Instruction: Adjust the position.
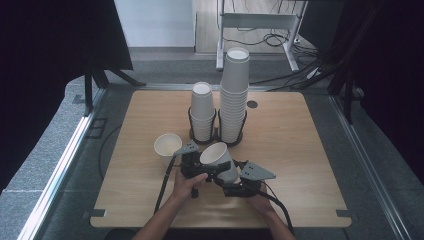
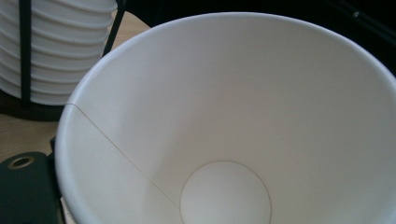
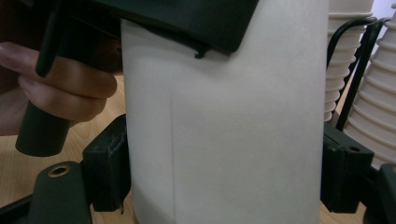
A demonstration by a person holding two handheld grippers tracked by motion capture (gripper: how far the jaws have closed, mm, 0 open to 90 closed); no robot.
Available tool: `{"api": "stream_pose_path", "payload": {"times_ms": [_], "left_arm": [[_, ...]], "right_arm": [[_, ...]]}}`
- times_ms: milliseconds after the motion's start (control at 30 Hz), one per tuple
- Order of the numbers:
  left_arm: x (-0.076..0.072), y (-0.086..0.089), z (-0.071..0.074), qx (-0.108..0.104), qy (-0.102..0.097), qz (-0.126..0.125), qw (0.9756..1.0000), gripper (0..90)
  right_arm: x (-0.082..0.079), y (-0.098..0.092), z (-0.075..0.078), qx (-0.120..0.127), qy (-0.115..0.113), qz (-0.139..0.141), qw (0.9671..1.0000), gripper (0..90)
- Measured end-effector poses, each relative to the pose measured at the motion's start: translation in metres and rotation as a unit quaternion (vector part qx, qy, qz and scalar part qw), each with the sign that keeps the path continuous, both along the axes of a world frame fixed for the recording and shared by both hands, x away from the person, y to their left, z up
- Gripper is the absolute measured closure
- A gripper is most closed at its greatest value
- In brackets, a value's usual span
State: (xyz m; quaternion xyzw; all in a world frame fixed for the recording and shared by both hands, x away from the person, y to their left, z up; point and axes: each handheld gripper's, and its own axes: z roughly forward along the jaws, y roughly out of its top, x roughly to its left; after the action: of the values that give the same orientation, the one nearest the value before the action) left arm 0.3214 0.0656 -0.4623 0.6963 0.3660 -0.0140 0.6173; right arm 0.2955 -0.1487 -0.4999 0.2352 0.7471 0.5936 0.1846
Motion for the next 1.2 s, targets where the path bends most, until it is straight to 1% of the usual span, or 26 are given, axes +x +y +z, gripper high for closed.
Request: {"api": "stream_pose_path", "payload": {"times_ms": [67, 133, 233, 300, 400, 500, 567, 767, 900, 1067, 1200], "left_arm": [[0.0, 0.003, 0.002, -0.004, -0.005, 0.004, 1.0, 11.4], [0.0, 0.005, 0.003, -0.002, -0.01, 0.011, 0.9999, 11.5], [0.0, 0.007, 0.005, 0.003, -0.017, 0.023, 0.9996, 11.7], [0.0, 0.008, 0.007, 0.012, -0.022, 0.029, 0.9993, 11.7], [-0.001, 0.008, 0.01, 0.024, -0.036, 0.035, 0.9985, 11.7], [-0.002, 0.009, 0.013, 0.03, -0.044, 0.041, 0.9978, 11.8], [-0.002, 0.01, 0.014, 0.038, -0.049, 0.047, 0.997, 11.7], [0.0, 0.01, 0.012, 0.046, -0.048, 0.062, 0.9958, 11.7], [0.001, 0.01, 0.013, 0.064, -0.061, 0.071, 0.9935, 11.7], [0.001, 0.01, 0.014, 0.072, -0.067, 0.077, 0.9921, 11.7], [0.003, 0.01, 0.014, 0.09, -0.075, 0.089, 0.9892, 11.7]], "right_arm": [[0.001, 0.0, -0.002, -0.014, 0.005, -0.001, 0.9999, 13.2], [0.002, 0.0, -0.004, -0.024, 0.012, 0.001, 0.9996, 12.8], [0.003, 0.0, -0.005, -0.029, 0.018, 0.005, 0.9994, 12.5], [0.003, 0.001, -0.006, -0.036, 0.021, 0.007, 0.9991, 12.4], [0.002, 0.0, -0.006, -0.046, 0.023, 0.011, 0.9986, 11.3], [0.002, -0.002, -0.006, -0.048, 0.029, 0.009, 0.9984, 11.2], [0.002, -0.004, -0.006, -0.049, 0.031, 0.009, 0.9982, 11.3], [0.003, -0.01, -0.007, -0.054, 0.034, -0.001, 0.998, 11.5], [0.004, -0.012, -0.007, -0.06, 0.034, -0.007, 0.9976, 11.5], [0.004, -0.011, -0.008, -0.067, 0.032, -0.007, 0.9972, 11.6], [0.003, -0.012, -0.008, -0.07, 0.031, -0.007, 0.997, 11.6]]}}
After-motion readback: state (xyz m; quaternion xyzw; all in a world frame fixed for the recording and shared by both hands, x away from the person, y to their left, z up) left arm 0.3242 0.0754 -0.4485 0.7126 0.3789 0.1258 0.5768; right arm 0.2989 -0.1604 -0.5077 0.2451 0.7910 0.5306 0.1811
